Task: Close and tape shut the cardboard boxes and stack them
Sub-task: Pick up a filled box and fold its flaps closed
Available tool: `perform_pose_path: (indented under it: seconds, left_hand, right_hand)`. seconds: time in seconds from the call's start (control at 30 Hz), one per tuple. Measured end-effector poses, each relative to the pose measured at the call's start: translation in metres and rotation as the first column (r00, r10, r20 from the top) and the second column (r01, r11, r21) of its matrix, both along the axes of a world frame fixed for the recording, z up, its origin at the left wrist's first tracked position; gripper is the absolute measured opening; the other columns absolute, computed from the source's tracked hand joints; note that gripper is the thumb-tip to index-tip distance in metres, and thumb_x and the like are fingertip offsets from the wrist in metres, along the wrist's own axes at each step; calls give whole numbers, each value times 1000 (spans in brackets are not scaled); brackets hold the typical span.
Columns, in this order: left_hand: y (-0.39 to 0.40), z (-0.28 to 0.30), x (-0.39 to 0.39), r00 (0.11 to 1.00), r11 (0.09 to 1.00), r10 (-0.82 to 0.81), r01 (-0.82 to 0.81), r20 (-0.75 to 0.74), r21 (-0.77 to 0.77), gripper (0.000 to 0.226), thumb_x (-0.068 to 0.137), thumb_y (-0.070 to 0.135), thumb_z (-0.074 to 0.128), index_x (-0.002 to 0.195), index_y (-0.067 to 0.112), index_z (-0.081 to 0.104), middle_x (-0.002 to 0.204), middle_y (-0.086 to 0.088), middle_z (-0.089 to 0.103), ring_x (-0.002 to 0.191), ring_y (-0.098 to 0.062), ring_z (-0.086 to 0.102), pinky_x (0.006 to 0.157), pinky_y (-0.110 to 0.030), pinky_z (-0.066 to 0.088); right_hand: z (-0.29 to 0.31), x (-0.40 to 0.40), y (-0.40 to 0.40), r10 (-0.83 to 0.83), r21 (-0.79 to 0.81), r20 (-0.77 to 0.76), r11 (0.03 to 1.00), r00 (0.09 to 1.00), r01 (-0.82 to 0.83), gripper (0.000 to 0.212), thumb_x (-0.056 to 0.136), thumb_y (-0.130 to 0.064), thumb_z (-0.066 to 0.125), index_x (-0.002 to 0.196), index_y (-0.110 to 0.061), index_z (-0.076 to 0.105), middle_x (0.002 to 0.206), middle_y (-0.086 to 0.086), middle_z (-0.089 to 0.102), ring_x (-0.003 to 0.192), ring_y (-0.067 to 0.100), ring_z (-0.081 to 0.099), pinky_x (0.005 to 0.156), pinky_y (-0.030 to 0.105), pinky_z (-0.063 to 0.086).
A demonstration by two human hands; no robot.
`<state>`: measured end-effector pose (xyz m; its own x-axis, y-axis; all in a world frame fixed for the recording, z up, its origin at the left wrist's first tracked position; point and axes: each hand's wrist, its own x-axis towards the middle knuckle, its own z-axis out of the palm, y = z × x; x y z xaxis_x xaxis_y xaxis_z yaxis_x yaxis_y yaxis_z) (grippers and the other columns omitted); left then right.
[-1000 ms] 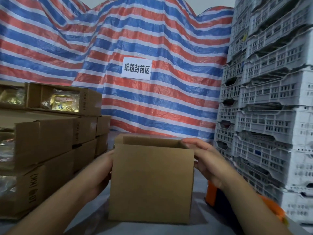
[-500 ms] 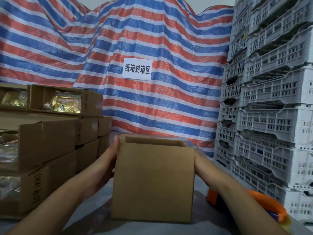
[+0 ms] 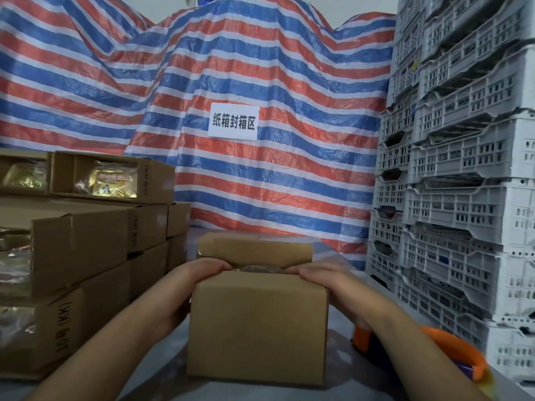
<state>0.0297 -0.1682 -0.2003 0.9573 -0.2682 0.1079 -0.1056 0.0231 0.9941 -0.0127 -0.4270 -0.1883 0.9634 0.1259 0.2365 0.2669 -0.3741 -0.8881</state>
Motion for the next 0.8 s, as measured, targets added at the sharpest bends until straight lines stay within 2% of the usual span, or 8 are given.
perform_pose_path:
  seconds: [0.07,0.17,0.3,0.37,0.47,0.57,0.7,0.8]
  left_hand:
    - [4,1,-2,998,989,-13,4,65,151,21,99,13,49,91,12,68,99,-7,65,78,-16,62,72,-26,49]
    - [7,-7,-12,998,997,42,-38,56,-72,13,92,16,60,95,21,72,90,-5,73,67,-15,67,53,-25,50]
    - [4,-6,-13,975,974,125,-84,186,-211,40,90,4,61,120,30,57,118,5,64,102,-14,64,74,-28,51]
    - [6,-6,-12,968,971,131,-82,213,-225,58,89,2,62,134,35,46,125,6,61,114,-14,59,90,-33,49]
    - [9,-5,-15,965,979,137,-97,224,-182,57,88,7,65,134,36,48,113,4,68,103,-15,66,83,-31,51]
    - [7,-5,-17,959,981,180,-159,217,-113,36,88,14,66,120,31,63,107,0,68,96,-14,66,74,-25,48]
    - [8,-7,-16,953,980,198,-194,230,-38,18,90,20,65,105,26,72,107,1,69,100,-16,62,76,-28,45]
    - [9,-7,-19,953,982,187,-188,238,-17,16,90,21,66,100,28,76,107,3,69,102,-15,61,78,-28,45]
  right_hand:
    - [-1,1,0,-20,18,-1,1000,1000,20,22,97,-28,60,109,-26,78,124,1,69,119,19,60,111,44,43]
    - [-2,0,1,-13,25,22,1000,1000,13,20,97,-28,61,106,-31,78,116,-6,72,115,16,63,105,38,48]
    - [-7,4,-1,-32,71,218,997,975,17,21,89,-27,73,105,-39,72,116,-14,69,118,12,61,96,33,51]
    - [-8,8,-3,-44,163,278,987,960,-2,49,73,-33,82,117,-39,62,129,-18,61,126,5,53,101,30,47]
    - [-10,13,-5,5,169,344,983,939,-67,71,65,-32,83,131,-38,55,129,-16,65,124,1,56,103,29,44]
    - [-10,12,-5,41,138,335,986,941,-92,59,71,-31,79,128,-29,62,113,-1,75,113,13,67,97,33,54]
    - [-10,11,-5,24,64,321,997,947,-47,32,71,-44,77,101,-34,79,103,-1,78,103,15,72,98,39,53]
    - [-9,10,-5,14,33,315,999,949,-25,17,85,-30,74,98,-39,79,103,-4,78,103,13,71,97,38,53]
